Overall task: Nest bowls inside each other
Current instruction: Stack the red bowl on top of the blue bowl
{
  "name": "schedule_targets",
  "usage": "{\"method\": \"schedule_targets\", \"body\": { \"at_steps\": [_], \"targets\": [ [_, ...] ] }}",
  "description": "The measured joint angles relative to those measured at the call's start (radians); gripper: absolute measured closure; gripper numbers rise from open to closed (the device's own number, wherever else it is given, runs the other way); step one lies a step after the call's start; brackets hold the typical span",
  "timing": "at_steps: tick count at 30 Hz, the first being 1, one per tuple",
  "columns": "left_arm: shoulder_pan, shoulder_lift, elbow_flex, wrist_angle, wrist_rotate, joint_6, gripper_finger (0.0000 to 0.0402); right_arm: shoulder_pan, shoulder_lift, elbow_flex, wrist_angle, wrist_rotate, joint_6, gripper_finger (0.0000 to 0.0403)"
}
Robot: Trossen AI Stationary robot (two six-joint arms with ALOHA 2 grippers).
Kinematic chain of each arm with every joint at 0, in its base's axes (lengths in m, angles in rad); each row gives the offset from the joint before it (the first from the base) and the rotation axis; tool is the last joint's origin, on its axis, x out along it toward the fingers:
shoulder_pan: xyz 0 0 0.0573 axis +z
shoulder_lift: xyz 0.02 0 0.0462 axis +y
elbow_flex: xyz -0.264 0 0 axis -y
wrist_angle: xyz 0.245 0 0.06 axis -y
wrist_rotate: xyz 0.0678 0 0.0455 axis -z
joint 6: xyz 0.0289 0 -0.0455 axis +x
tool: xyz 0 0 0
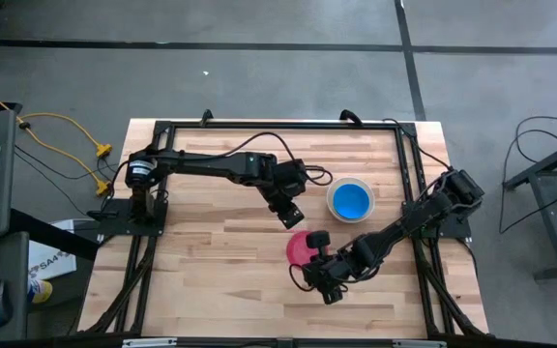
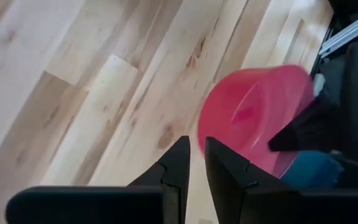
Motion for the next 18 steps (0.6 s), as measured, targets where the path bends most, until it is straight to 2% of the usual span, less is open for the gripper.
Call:
{"method": "schedule_targets", "body": {
  "at_steps": [5,10,18],
  "targets": [
    [0.000,0.000,0.000,-0.062,-0.045,0.105,0.0352,0.021,0.000,0.000,-0.080,0.011,0.096,0.0400],
    [-0.002,0.000,0.000,-0.164,-0.122,0.191,0.0352,0.022,-0.002,0.000,-0.179,0.094,0.177,0.0400],
    [-0.040,-0.013,0.001,-0.210,-0.217,0.338,0.0352,-0.047,-0.043,0.000,-0.253,0.124,0.274,0.0400]
  ]
}}
